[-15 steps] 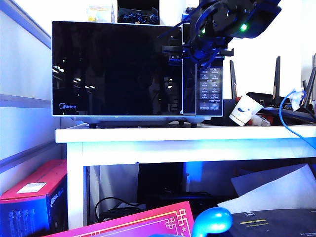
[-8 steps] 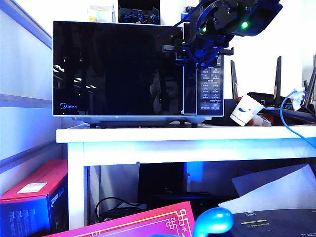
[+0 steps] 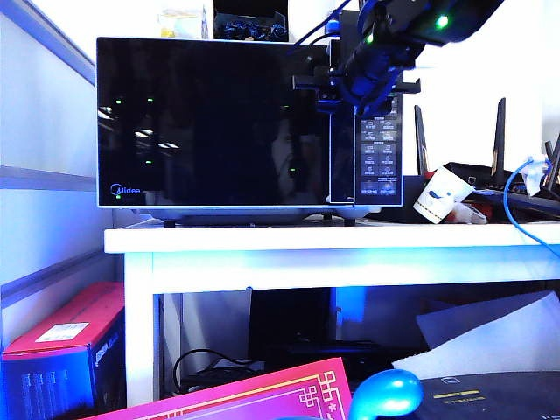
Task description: Open the microwave door, place the box of snacks from the top of the microwave inside, then close the microwave door.
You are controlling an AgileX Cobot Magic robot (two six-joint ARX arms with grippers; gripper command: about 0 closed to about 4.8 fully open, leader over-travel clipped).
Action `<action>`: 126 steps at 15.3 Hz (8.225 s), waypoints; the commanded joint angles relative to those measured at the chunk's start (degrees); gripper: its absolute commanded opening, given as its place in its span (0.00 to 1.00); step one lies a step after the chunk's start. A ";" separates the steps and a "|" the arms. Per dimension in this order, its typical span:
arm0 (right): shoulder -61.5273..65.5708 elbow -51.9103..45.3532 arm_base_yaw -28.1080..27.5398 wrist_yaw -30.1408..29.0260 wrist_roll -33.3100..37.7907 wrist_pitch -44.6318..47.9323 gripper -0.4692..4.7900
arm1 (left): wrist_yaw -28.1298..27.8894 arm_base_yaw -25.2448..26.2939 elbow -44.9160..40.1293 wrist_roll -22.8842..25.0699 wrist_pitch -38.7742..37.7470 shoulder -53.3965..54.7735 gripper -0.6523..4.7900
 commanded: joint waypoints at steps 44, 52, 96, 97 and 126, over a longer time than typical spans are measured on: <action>-6.08 0.59 -16.63 -65.07 8.94 1.70 0.93 | 0.00 0.09 0.24 0.20 1.46 -0.15 0.11; -11.17 2.38 -16.79 -74.99 13.77 -0.26 0.92 | 0.04 0.07 0.24 0.20 1.51 -0.13 0.11; -12.00 2.60 -11.54 -85.05 11.02 -12.09 0.86 | 1.36 -12.92 0.22 0.15 34.97 22.86 0.11; -12.00 2.60 -10.78 -85.05 11.02 -12.13 0.86 | 1.29 -13.33 0.22 0.20 37.13 24.22 0.11; -18.43 3.21 -18.56 -90.68 16.63 -10.27 0.98 | 1.53 -14.16 0.22 0.04 42.99 37.38 0.11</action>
